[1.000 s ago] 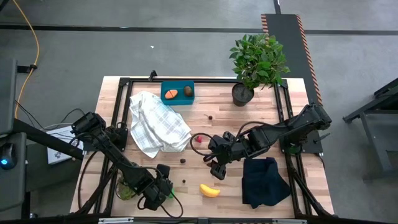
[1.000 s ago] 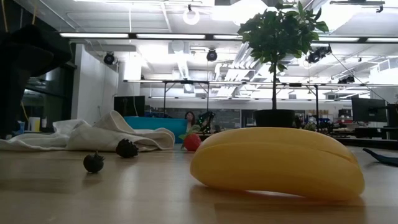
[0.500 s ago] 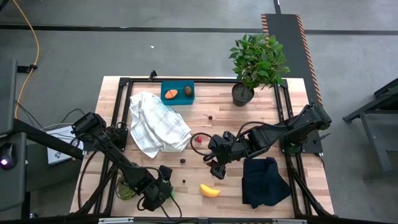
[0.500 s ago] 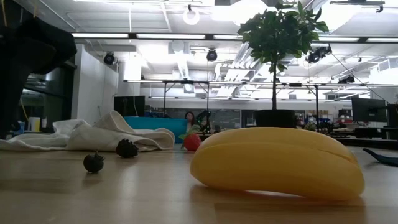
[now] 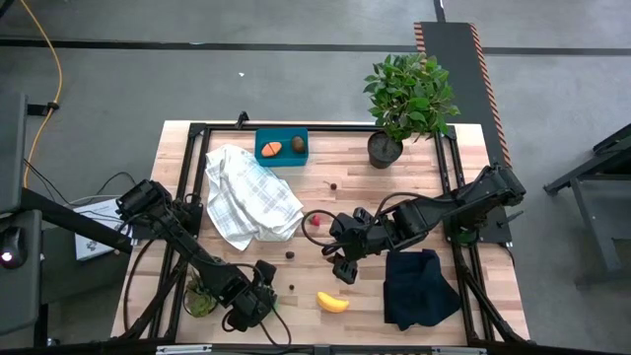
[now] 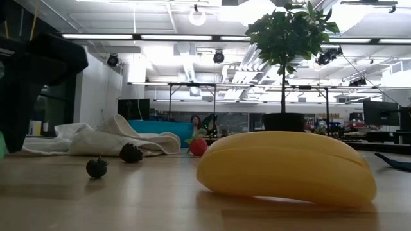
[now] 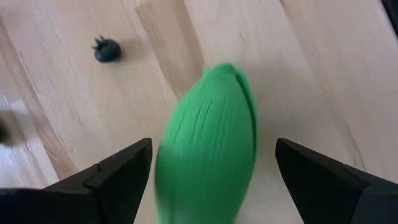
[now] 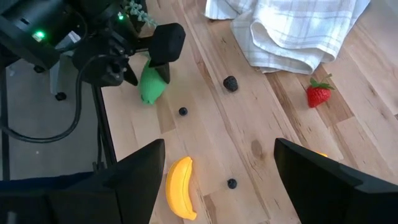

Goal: Pick and placing Produce into tupperware
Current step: Put the green corn into the blue bin

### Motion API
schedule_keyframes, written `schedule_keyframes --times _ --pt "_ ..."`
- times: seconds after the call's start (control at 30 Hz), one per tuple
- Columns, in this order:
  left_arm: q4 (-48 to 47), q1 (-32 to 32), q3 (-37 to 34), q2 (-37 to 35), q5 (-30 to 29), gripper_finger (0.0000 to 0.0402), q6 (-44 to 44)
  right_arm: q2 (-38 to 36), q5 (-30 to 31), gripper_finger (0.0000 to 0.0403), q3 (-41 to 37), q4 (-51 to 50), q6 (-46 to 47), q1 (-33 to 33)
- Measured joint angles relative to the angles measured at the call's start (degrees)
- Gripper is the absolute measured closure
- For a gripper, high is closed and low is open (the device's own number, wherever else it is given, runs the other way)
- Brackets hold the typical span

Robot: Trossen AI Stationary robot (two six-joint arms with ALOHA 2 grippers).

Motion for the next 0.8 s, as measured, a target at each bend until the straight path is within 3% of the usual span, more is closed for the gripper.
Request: schedule_keyframes --times 0.27,0.63,0.8 --pt "-0.08 0.0 -0.01 0.0 -0.02 0.008 -0.01 0.0 1.0 0.011 0.0 0.0 -0.42 -0.02" --pt "-0.14 -0.02 -0.01 -0.01 0.18 0.0176 -0.5 0.0 0.99 0.011 0.0 0.0 -0.42 0.0" --pt "-0.1 0.0 0.03 -0.09 0.87 0.02 -0.52 0.0 0.99 0.011 0.0 0.0 -0.42 0.0"
